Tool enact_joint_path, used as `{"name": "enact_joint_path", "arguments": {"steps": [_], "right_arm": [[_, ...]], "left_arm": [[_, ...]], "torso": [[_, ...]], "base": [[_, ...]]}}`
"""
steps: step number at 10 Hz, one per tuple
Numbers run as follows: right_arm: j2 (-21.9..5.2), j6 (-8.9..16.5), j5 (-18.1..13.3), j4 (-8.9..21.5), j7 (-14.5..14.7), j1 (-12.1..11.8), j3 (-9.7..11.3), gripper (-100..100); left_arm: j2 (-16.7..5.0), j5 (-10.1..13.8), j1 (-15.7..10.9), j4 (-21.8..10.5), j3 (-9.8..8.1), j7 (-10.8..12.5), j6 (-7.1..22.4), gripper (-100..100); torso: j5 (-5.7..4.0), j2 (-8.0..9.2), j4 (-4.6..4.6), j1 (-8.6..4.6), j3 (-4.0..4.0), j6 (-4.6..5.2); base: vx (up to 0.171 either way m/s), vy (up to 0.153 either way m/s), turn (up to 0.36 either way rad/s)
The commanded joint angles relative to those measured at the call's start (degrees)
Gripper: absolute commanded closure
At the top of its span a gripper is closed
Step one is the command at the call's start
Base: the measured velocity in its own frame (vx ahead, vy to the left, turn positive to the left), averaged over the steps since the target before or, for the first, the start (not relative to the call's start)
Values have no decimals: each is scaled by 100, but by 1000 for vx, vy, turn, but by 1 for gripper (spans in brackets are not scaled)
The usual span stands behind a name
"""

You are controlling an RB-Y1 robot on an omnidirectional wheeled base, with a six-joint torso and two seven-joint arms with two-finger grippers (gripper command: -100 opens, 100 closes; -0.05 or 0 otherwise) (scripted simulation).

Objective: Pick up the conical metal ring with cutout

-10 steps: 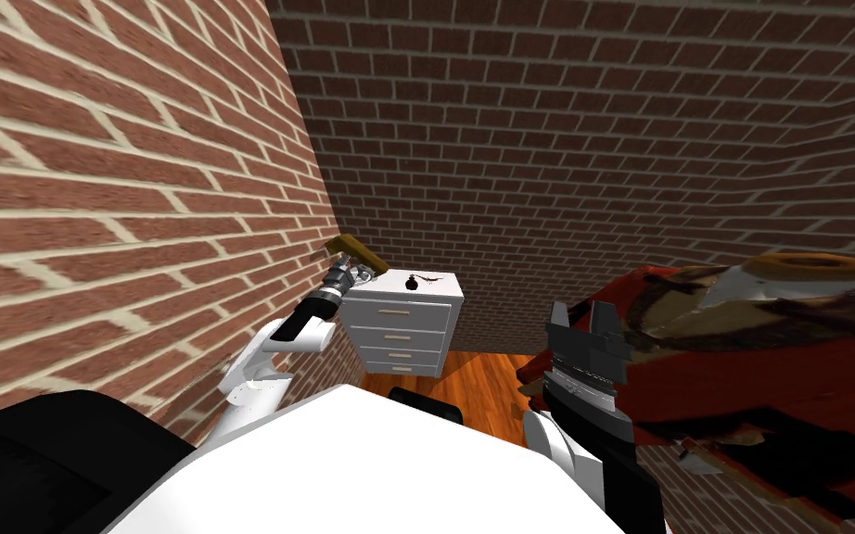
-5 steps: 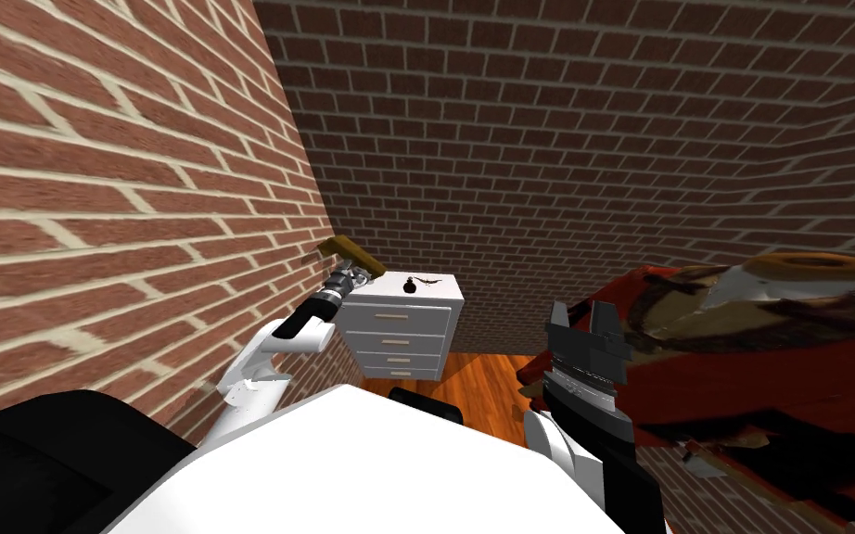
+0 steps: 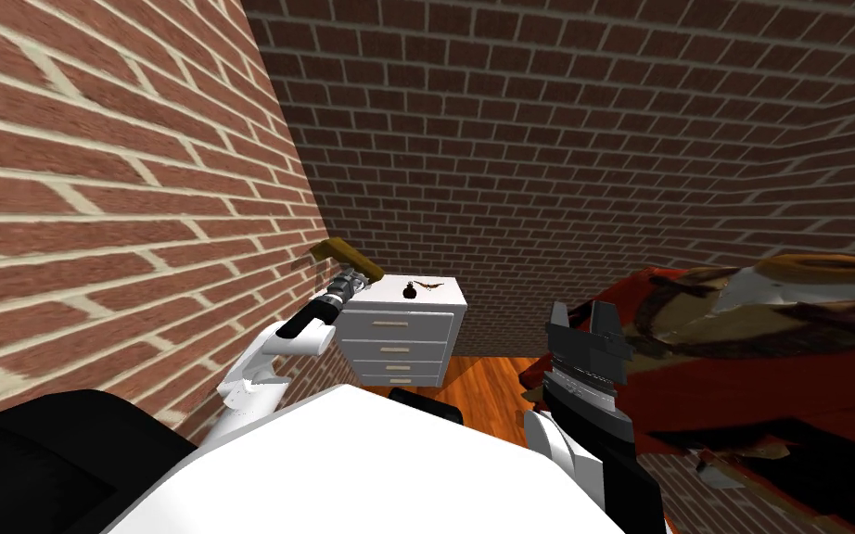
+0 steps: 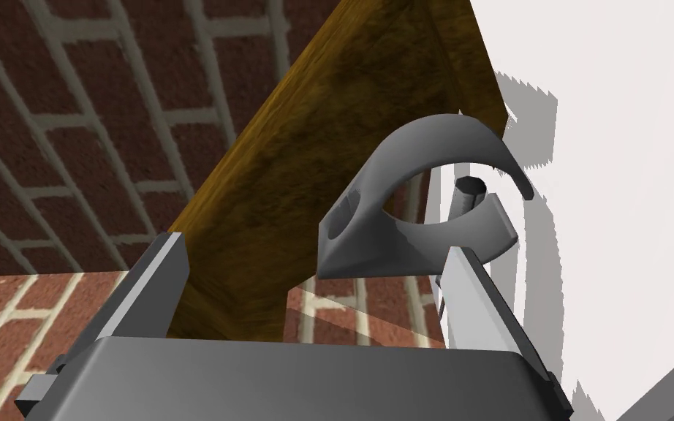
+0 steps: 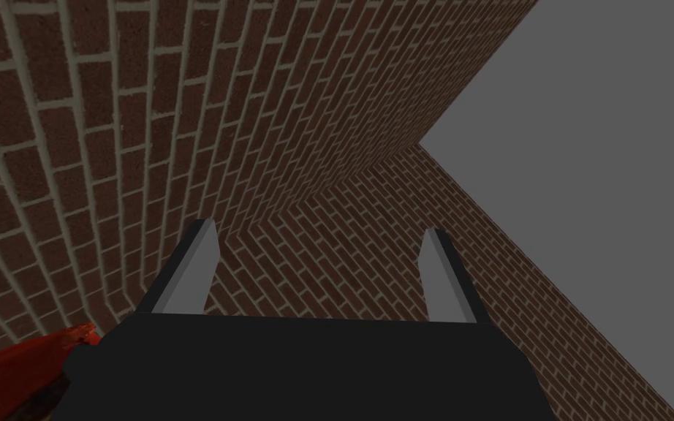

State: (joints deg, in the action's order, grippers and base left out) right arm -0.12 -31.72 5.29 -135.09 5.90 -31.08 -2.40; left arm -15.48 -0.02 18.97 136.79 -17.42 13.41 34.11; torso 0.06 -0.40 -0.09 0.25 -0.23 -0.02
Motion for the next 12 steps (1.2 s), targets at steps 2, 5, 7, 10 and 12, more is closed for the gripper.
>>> {"name": "enact_joint_path", "arguments": {"steps": [2,5,7,10,12], "right_arm": [[0,0,0,0,0,0,0,0],[0,0,0,0,0,1,0,0],[1,0,0,0,0,1,1,0],[1,0,0,0,0,1,1,0],[1,0,0,0,0,1,1,0]], "left_arm": [[7,-2,6,-1,9,-16,17,0],[-1,-3,12,94,-8,-3,93,100],[-7,-8,19,88,-3,-17,97,100],[-13,-12,15,94,-7,-26,89,0],[-13,-12,15,94,-6,-26,89,0]], "torso": [[-2,15,2,-9,7,-1],[-2,17,2,-9,8,-1],[-5,40,15,-23,26,-2],[5,42,12,-13,25,-2],[5,43,12,-12,26,-3]], "base": [[37,18,-7],[64,33,-10],[0,0,0],[0,0,0],[0,0,0]]}}
